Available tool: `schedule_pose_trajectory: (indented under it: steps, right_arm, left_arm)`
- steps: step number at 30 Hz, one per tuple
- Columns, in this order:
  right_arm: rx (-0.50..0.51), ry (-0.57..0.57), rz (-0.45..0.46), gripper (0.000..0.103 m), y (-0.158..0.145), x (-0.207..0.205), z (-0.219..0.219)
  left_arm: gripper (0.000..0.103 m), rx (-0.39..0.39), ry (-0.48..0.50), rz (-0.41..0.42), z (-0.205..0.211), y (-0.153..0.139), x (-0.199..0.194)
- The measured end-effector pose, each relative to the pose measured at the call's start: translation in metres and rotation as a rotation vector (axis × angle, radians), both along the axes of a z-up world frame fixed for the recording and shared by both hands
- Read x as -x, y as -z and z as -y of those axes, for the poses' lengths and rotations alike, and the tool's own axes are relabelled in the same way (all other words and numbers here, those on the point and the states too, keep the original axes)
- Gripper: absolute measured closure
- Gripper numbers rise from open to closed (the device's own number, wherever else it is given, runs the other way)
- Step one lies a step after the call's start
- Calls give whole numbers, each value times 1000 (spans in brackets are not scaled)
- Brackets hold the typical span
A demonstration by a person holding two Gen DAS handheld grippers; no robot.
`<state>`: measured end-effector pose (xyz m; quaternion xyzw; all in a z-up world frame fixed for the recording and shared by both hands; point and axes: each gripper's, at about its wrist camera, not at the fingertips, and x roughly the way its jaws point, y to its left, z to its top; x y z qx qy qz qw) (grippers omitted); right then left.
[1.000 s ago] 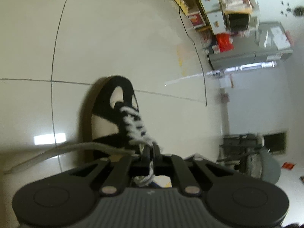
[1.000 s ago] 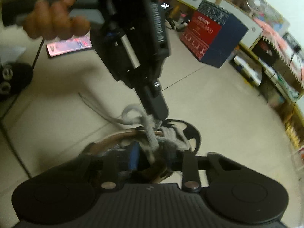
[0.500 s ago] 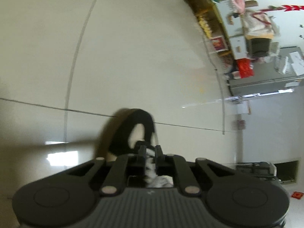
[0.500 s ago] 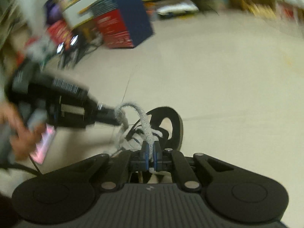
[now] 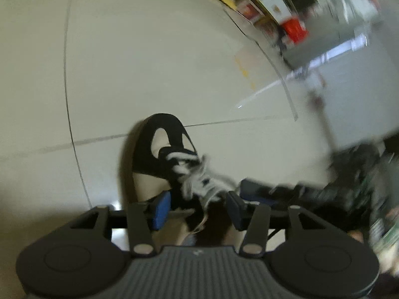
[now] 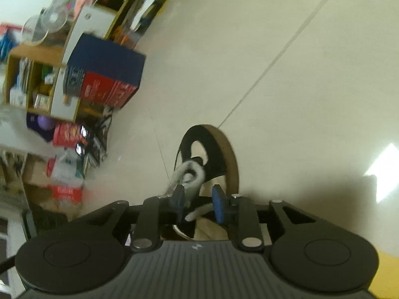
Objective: Lace up shoes with both hands
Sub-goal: 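Grasp the grey lace end with the right gripper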
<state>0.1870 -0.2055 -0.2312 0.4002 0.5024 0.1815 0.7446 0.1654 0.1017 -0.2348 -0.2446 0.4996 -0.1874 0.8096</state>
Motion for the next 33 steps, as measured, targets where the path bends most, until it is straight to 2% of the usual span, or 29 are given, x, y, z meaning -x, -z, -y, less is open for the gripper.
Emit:
schedule_pose_trajectory:
  steps: [2,5,9,11,13,14,17,22,25,33]
  right_arm:
    - [-32,39,-14,75,4,3,10]
    - [-6,31,7,70,5,8,8]
    - [-58,39,-53,69,20,10,-1]
    - [-98,63,-83,68,29,6,-4]
    - [-127,90,-103,68,37,2,-8]
    - [-132,99,-103,70,38,1,-8]
    - [-137,117,-74,99,37,1,-10]
    - [38,85,49,101,15,9,-12]
    - [150,76,116,101,6,15,-9]
    - [292,173,127,101,11,18,28]
  left_arm:
    - [52,-63,39,42,10,-6,7]
    - [52,-122,68,80,19,-10,14]
    - [55,-254,95,91,32,-3,19]
    - [62,-300,102,94,37,2,21]
    - [69,-300,92,83,37,6,20]
    - [70,-298,85,81,37,6,20]
    - [71,-310,75,86,39,6,22]
    - [79,-351,69,106,43,5,29]
    - [79,-342,60,91,40,7,28]
    - [79,-332,49,69,36,12,27]
